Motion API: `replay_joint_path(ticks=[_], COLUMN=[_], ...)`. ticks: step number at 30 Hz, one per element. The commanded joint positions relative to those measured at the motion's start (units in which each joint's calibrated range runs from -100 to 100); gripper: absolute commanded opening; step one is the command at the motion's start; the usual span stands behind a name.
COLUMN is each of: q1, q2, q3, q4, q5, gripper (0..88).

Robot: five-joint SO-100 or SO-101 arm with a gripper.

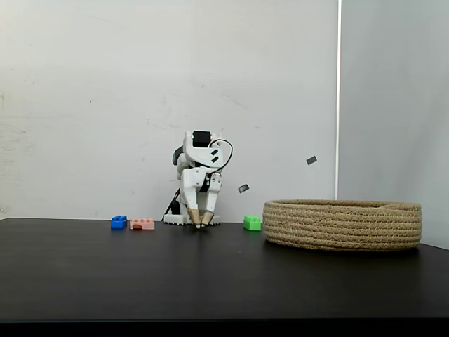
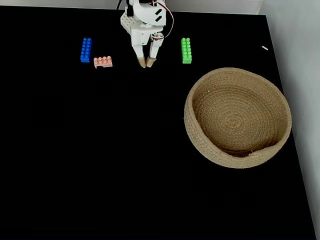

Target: Place the lego blocks in the tray

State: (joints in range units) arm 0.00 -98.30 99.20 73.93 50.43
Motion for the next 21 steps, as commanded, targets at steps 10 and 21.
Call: replay_joint_path(ticks=[10,21], q1=[0.6,0.7], q2=[-0.5,-0.5], q3=[0.8,0.8], q4=[0.2,0.2], q5=[0.0,0.1], gripper=[0.0,0.0])
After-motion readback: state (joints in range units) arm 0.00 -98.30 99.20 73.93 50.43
